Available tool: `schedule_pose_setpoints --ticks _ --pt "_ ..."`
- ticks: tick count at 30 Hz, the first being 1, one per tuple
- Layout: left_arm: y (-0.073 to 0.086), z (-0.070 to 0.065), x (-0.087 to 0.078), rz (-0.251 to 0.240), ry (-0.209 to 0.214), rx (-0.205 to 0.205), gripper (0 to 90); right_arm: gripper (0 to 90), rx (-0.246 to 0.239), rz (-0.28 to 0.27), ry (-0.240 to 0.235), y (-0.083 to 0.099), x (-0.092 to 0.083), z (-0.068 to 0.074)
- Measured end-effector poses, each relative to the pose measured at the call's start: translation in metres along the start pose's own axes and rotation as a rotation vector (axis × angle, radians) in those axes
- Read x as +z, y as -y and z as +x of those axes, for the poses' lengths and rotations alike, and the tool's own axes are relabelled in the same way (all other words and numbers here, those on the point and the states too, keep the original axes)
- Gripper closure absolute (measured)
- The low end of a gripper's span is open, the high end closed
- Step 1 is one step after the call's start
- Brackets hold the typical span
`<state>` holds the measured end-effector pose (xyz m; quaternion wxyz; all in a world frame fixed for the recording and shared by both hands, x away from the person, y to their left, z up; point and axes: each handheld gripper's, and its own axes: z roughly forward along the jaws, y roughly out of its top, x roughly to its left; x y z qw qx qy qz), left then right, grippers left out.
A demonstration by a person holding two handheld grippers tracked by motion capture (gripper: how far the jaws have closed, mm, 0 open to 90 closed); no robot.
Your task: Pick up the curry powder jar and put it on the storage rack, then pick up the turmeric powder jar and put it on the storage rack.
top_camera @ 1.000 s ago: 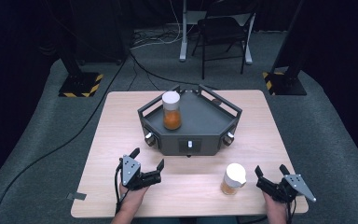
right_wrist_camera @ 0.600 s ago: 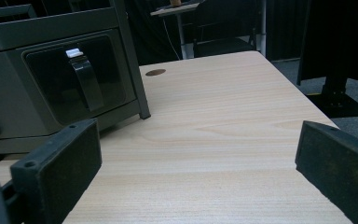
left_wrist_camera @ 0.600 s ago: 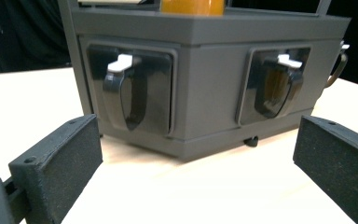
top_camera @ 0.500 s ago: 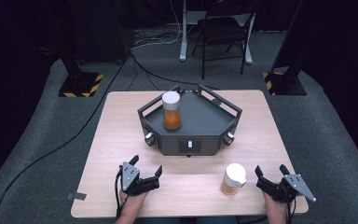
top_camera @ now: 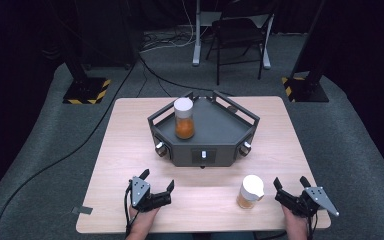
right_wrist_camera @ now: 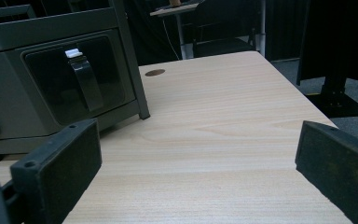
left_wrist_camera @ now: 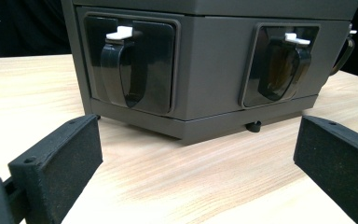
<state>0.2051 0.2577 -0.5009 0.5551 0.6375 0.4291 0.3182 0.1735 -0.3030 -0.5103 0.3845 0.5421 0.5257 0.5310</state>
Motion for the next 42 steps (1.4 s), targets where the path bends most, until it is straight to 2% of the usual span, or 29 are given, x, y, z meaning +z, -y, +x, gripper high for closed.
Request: schedule_pose_setpoints --ticks 13,21,26,28,31,36,40,42 --pt "0.002 -0.005 0.003 0.008 -0.013 0.034 0.3 0.0 -0.002 0.003 -0.001 0.0 0.0 0.0" --pt "0.003 -0.009 0.003 0.008 -0.027 0.047 0.2 0.0 0.01 -0.001 -0.028 -0.003 -0.001 -0.006" --pt "0.004 -0.01 0.003 0.006 -0.023 0.064 0.0 0.0 0.0 0.001 -0.04 -0.007 -0.003 -0.008" --pt "0.004 -0.01 0.003 0.005 -0.02 0.07 0.0 0.0 0.012 0.002 -0.047 -0.01 -0.006 -0.009" --pt "0.005 -0.009 0.002 -0.002 -0.015 0.062 0.0 0.0 0.014 -0.004 -0.059 -0.013 -0.01 -0.011" --pt "0.007 -0.007 0.001 -0.016 -0.01 0.046 0.0 0.0 0.046 -0.02 -0.089 -0.019 -0.014 -0.017" --pt "0.007 -0.007 0.001 -0.015 -0.008 0.048 0.0 0.0 0.047 -0.02 -0.102 -0.022 -0.017 -0.018" --pt "0.007 -0.007 0.001 -0.013 -0.007 0.056 0.0 0.0 0.031 -0.003 -0.114 -0.026 -0.02 -0.018"
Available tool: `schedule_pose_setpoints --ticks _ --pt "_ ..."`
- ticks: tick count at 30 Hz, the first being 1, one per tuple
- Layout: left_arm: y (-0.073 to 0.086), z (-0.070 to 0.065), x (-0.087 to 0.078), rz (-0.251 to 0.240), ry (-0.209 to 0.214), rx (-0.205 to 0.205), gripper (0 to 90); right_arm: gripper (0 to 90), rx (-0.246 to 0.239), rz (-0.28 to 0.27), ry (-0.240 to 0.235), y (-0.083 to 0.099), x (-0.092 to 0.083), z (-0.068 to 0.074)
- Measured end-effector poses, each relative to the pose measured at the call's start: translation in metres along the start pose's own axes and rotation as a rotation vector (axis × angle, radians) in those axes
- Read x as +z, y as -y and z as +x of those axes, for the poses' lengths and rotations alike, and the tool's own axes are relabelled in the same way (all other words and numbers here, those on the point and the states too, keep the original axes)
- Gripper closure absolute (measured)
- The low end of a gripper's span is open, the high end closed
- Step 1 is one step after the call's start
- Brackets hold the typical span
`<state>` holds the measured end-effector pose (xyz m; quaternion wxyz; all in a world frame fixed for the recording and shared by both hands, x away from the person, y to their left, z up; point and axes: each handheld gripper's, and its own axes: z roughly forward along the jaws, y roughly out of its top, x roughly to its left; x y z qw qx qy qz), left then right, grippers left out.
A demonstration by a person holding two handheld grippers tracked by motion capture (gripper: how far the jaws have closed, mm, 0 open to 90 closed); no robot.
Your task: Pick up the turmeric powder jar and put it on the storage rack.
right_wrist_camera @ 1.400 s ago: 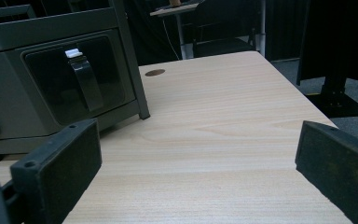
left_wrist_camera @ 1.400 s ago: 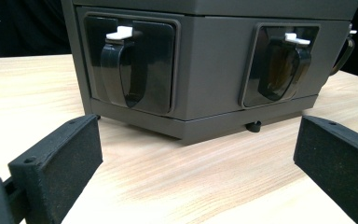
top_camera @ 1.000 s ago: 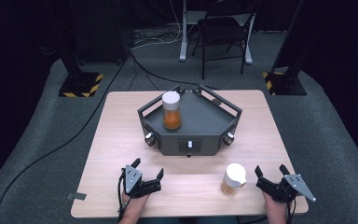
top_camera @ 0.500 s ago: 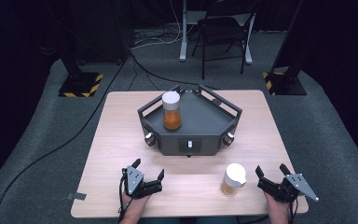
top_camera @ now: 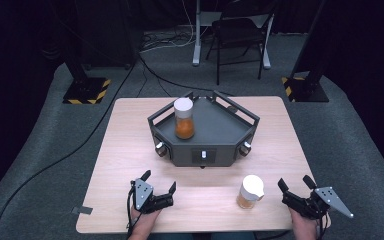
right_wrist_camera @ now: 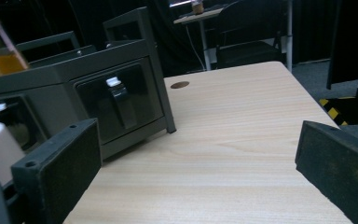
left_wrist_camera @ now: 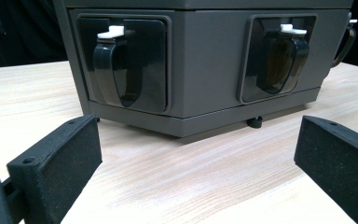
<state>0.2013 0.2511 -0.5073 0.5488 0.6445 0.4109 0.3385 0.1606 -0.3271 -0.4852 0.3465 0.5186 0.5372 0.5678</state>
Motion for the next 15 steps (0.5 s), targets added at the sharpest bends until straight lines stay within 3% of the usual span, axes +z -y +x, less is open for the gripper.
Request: schedule_pose_setpoints --ticks 15 --pt "0.001 -0.002 -0.001 -0.007 -0.013 -0.005 0.0 0.0 -0.054 0.035 -0.085 -0.013 -0.012 0.002"
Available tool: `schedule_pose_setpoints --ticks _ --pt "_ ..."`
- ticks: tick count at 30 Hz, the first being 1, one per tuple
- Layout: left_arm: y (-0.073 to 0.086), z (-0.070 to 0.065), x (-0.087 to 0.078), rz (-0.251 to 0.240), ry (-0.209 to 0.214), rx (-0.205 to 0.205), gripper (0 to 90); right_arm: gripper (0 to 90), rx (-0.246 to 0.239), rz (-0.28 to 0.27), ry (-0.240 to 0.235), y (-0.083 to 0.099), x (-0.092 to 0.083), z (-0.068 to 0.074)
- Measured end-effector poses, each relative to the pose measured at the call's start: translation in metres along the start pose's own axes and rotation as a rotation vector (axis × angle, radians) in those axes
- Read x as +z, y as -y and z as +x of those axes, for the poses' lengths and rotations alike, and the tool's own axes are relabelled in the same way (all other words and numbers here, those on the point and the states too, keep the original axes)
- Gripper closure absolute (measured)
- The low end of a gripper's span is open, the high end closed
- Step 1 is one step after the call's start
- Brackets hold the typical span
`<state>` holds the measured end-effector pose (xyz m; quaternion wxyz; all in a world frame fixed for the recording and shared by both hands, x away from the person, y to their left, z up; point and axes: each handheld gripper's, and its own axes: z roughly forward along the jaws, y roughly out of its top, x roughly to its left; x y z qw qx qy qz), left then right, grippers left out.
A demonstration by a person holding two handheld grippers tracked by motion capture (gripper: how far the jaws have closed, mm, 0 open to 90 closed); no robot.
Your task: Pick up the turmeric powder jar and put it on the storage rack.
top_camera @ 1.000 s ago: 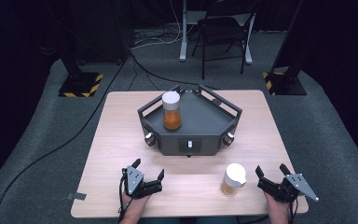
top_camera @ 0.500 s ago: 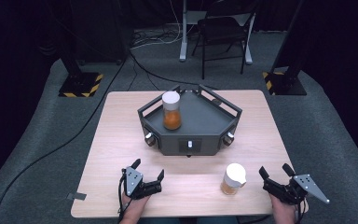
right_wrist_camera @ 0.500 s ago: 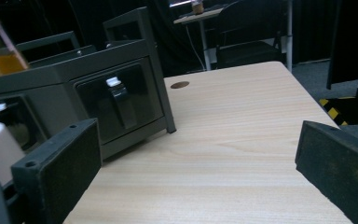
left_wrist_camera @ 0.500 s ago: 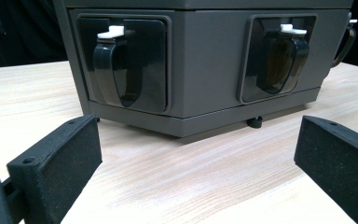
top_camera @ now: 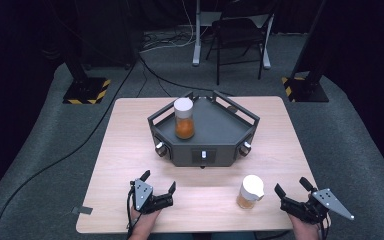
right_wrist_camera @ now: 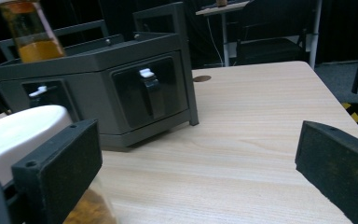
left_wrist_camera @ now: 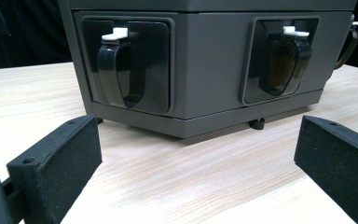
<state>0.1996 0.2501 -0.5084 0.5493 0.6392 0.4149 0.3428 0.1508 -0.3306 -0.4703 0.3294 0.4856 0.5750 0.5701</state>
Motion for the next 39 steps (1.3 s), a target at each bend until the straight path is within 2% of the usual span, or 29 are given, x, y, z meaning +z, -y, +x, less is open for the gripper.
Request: schedule_pose_setpoints --ticks 6,11,24,31,39 --pt "0.0 -0.001 0.0 0.001 0.006 0.019 2.8 0.0 -0.024 0.012 -0.037 -0.008 -0.008 0.006" --pt "0.0 -0.001 0.0 0.003 0.003 0.011 1.5 0.0 -0.042 0.002 -0.066 -0.009 -0.015 0.012" --pt "0.001 0.0 -0.001 -0.004 0.0 0.002 1.1 0.0 -0.072 0.0 -0.128 0.0 -0.026 0.03" --pt "0.002 0.002 -0.001 -0.009 0.002 -0.008 1.0 0.0 -0.088 0.01 -0.15 0.001 -0.027 0.036" --pt "0.002 0.003 -0.002 -0.013 0.008 -0.015 0.7 0.0 -0.097 0.022 -0.163 0.001 -0.019 0.043"
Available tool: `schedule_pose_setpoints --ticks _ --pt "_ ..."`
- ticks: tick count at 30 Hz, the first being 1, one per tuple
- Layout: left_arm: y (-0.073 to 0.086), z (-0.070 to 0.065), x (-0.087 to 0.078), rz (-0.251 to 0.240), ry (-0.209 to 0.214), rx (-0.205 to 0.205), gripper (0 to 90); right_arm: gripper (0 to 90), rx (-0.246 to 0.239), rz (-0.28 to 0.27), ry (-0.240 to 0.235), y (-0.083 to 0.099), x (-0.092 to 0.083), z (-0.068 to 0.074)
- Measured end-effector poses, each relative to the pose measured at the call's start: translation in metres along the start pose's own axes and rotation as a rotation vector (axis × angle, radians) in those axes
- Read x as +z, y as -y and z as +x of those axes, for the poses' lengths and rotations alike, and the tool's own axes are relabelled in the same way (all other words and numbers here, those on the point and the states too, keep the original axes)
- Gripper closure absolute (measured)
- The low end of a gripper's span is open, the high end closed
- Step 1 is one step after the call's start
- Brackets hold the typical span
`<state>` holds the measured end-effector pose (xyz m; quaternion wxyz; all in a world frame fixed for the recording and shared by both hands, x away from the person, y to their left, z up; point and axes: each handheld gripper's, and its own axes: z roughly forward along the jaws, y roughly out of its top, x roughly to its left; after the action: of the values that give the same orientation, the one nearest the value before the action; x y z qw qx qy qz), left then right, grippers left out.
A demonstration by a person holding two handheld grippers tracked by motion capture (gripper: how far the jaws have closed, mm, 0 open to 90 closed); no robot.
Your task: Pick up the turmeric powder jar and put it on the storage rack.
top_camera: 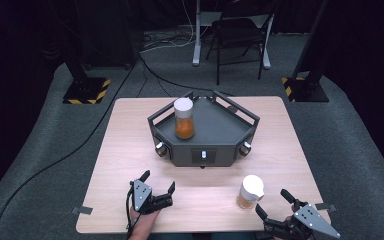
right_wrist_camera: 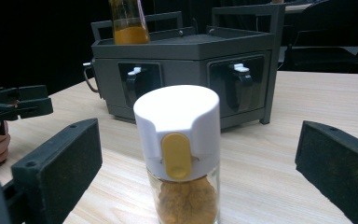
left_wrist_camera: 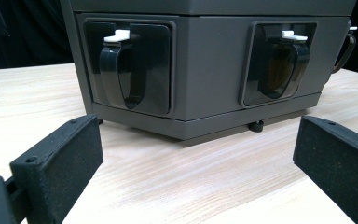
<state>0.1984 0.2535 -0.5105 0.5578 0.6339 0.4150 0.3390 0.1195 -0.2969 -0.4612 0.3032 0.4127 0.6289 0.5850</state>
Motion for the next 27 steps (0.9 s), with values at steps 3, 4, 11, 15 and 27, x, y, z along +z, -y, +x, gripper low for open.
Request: schedule_pose_setpoints --ticks 3,4,11,15,27 --pt "0.0 0.001 0.0 0.002 0.006 -0.003 0.7 0.0 -0.005 0.01 0.005 -0.002 0.005 0.004" --pt "0.0 0.001 0.0 0.003 0.005 -0.004 0.7 0.0 -0.006 0.011 0.009 -0.002 0.007 0.005" --pt "0.001 0.002 -0.001 -0.006 0.004 -0.016 0.7 0.0 0.0 0.025 0.019 -0.003 0.019 0.01" --pt "0.002 0.003 -0.001 -0.01 0.007 -0.019 0.7 0.0 0.002 0.039 0.02 -0.003 0.026 0.011" --pt "0.002 0.004 -0.001 -0.013 0.012 -0.023 0.6 0.3 0.013 0.051 0.025 -0.003 0.041 0.013"
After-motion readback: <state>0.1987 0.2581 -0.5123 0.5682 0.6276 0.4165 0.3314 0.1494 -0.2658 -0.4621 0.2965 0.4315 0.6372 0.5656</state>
